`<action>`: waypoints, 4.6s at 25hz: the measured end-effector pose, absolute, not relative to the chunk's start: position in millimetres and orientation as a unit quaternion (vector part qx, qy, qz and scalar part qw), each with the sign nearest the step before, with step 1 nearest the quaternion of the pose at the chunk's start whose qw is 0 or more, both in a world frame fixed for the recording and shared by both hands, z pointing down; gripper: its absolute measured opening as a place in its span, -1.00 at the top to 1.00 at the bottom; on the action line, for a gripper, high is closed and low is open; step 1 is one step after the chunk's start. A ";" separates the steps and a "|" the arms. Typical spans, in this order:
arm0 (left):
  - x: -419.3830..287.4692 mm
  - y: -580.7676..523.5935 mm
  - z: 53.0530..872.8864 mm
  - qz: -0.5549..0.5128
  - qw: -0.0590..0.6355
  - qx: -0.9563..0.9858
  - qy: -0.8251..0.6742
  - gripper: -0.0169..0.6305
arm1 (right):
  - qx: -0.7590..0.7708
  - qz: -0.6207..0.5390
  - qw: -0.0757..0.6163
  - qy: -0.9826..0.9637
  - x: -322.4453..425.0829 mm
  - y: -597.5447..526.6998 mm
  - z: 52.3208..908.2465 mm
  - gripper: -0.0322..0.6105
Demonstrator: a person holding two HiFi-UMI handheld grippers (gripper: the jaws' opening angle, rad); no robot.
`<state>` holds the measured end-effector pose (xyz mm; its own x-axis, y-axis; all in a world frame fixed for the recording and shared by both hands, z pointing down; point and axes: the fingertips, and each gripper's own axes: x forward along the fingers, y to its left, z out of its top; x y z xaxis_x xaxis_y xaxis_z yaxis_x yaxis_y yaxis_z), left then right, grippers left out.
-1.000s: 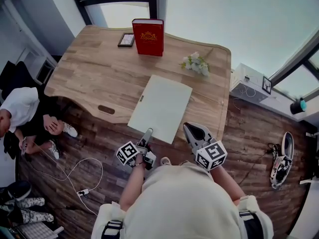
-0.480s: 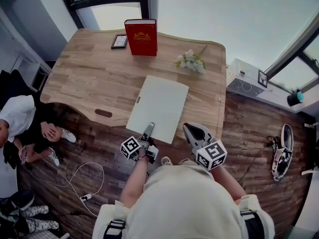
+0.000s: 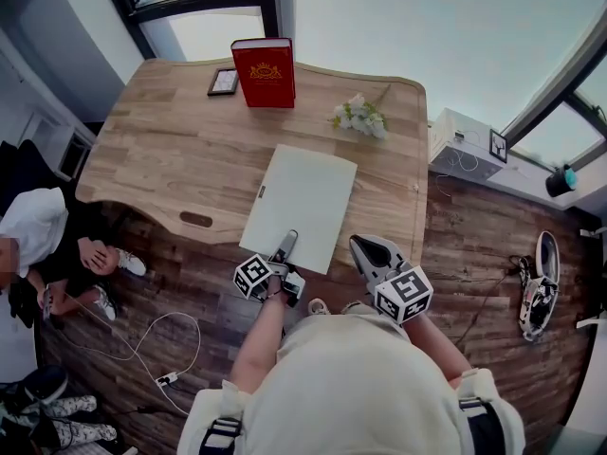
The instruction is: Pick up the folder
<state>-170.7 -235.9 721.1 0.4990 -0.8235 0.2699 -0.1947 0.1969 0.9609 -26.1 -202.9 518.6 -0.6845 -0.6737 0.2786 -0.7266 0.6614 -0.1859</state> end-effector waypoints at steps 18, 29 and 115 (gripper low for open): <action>-168.9 -229.5 716.0 -0.264 0.648 0.570 -0.431 -0.29 | 0.375 0.141 0.093 -0.911 -27.2 -199.0 517.4 0.84; -175.9 -213.1 712.4 -0.275 0.647 0.570 -0.424 -0.20 | 0.367 0.142 0.089 -0.915 -33.5 -195.9 517.3 0.84; -234.7 -142.9 549.2 -0.432 0.560 0.585 -0.398 0.06 | 0.363 0.144 0.057 -0.919 -29.0 -204.2 515.0 0.84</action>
